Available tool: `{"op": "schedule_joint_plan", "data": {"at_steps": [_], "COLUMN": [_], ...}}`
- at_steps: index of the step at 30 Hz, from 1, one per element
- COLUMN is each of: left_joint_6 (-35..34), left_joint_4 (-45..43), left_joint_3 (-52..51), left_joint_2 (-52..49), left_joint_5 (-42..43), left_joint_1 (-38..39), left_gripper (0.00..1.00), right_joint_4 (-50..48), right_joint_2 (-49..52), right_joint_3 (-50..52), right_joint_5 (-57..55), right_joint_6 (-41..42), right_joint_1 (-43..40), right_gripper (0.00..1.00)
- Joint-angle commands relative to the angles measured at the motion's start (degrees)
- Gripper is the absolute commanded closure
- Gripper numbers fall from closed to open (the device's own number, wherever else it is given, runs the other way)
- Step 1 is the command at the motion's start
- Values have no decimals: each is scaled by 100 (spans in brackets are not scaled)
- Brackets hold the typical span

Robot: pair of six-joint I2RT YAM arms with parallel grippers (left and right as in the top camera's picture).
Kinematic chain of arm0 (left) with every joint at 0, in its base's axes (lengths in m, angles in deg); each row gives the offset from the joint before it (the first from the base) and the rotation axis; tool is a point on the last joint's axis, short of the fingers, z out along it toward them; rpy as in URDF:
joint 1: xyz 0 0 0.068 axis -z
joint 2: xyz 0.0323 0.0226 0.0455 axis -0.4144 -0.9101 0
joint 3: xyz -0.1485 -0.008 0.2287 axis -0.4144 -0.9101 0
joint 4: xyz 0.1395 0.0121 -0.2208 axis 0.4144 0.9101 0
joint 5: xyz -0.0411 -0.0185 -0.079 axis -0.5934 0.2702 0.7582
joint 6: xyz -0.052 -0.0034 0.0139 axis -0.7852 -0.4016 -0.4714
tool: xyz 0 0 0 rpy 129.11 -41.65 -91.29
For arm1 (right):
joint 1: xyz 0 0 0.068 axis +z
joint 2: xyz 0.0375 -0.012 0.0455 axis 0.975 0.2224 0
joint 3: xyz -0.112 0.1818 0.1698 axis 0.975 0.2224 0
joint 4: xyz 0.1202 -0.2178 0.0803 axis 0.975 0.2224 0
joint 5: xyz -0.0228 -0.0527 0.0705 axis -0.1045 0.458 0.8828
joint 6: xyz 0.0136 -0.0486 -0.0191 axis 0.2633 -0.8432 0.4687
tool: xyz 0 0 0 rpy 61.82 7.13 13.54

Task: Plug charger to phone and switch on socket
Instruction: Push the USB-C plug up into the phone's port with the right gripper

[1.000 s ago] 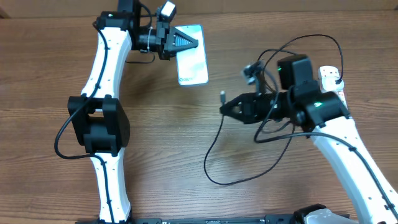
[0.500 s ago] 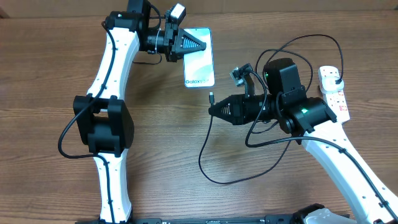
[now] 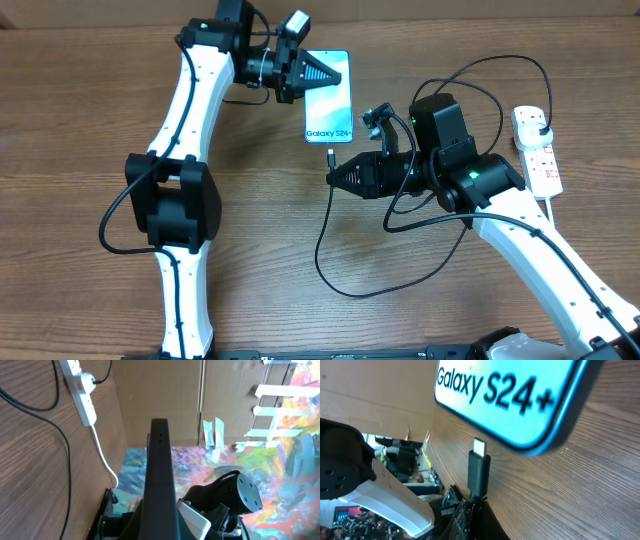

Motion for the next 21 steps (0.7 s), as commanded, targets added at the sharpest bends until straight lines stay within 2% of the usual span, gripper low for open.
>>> {"op": "schedule_joint_plan", "data": {"at_steps": [1,21], "left_joint_6": [-61,-57], "left_joint_4": [-2,-42], "left_joint_3": [90,90], "left_joint_2": [31,31], "left_joint_5": [308,184], "left_joint_1": [44,42], "left_gripper": [96,96], "right_joint_4": [-81,-175], "right_joint_2": [-2,-2], "right_joint_3": [26,26], "right_joint_5": [-107,-214], "right_joint_6": [26,24], "right_joint_1": [17,13], "right_gripper": [96,96]}}
